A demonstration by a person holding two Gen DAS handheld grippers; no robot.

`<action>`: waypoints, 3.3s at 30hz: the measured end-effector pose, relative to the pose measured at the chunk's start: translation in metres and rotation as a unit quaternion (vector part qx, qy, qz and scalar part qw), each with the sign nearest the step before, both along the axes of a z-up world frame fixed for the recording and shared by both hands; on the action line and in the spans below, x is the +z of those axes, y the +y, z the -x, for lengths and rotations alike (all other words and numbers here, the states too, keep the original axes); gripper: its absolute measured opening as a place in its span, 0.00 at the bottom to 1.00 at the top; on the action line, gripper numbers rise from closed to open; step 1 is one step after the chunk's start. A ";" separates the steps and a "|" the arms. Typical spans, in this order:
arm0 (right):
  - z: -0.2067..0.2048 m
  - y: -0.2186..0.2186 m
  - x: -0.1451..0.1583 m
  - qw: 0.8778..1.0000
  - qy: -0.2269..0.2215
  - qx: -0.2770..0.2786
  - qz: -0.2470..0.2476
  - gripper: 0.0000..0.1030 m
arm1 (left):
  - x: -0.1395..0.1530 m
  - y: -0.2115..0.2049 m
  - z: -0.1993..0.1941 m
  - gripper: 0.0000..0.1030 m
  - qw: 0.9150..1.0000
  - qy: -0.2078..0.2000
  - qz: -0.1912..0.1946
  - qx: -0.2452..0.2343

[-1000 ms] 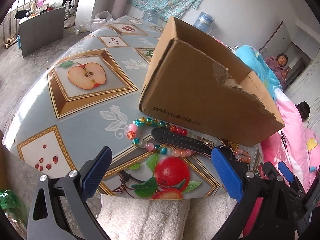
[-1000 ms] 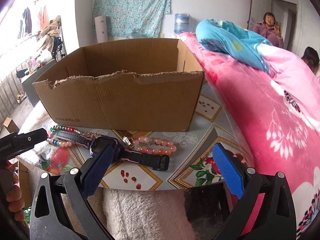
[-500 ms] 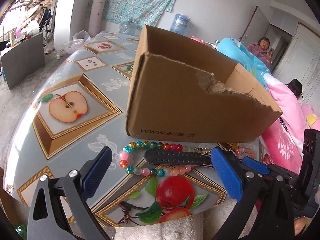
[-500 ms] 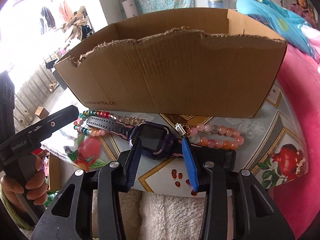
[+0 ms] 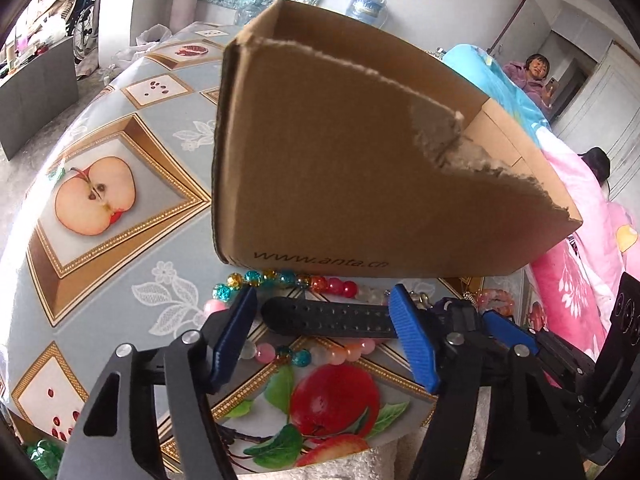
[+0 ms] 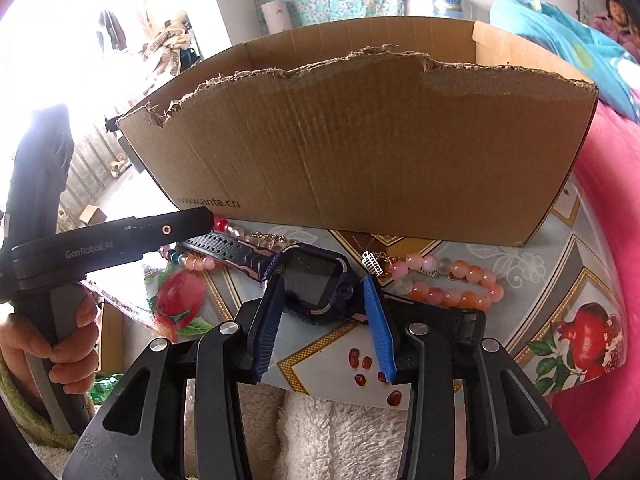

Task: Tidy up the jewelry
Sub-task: 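Grasp the purple smartwatch with the right gripper while the left gripper grasps its black strap, then lift the smartwatch with both grippers and carry it over the cardboard box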

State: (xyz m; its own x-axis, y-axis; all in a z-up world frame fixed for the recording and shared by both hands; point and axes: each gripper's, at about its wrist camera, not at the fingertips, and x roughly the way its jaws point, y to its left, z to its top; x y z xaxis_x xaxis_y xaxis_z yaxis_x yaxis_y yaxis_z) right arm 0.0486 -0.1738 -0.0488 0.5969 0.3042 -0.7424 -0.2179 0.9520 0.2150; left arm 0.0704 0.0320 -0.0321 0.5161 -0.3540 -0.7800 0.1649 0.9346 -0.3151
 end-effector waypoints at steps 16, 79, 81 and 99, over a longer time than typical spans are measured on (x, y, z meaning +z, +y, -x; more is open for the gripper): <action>0.000 -0.019 0.001 1.000 -0.007 0.016 -0.005 0.38 | 0.006 -0.004 0.001 0.56 0.998 0.007 0.068 -0.014; 0.009 -0.095 0.017 0.990 0.032 -0.075 -0.118 0.03 | 0.021 -0.044 0.039 0.22 0.989 -0.114 -0.084 -0.054; 0.014 -0.090 0.031 0.992 0.018 -0.065 -0.103 0.03 | 0.026 -0.045 0.043 0.22 0.988 -0.119 -0.079 -0.058; -0.101 -0.062 0.155 0.998 -0.035 0.022 -0.050 0.03 | 0.144 -0.030 -0.055 0.21 0.980 -0.153 -0.044 -0.118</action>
